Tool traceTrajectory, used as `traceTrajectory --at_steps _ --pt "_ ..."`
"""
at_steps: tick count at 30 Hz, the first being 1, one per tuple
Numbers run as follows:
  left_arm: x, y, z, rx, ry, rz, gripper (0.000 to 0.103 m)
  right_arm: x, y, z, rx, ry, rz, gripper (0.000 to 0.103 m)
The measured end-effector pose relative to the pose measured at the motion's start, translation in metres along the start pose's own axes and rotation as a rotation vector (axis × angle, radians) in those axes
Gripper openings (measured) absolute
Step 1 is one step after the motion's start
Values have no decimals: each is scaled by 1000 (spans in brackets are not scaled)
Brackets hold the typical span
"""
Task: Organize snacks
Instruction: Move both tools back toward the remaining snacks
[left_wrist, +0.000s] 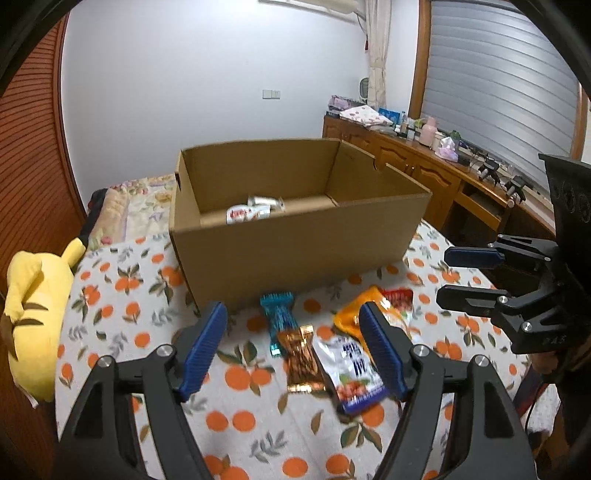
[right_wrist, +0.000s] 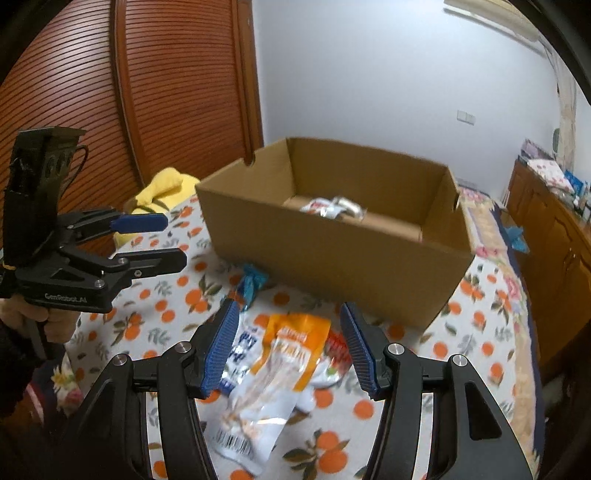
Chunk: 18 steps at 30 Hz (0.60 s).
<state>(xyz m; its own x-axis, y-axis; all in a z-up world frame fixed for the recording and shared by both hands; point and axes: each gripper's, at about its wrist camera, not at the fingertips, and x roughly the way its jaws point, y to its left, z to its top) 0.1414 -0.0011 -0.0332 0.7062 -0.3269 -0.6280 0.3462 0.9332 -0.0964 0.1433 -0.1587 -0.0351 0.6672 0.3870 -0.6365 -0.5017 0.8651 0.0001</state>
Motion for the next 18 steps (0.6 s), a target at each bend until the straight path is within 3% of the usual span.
traceTrajectory --at_steps 10,18 --pt "-1 -6 -33 -8 32 1 75 16 10 -40 60 53 18 58" --pt "2 -5 -55 -14 58 10 75 39 13 -51 76 102 5 58"
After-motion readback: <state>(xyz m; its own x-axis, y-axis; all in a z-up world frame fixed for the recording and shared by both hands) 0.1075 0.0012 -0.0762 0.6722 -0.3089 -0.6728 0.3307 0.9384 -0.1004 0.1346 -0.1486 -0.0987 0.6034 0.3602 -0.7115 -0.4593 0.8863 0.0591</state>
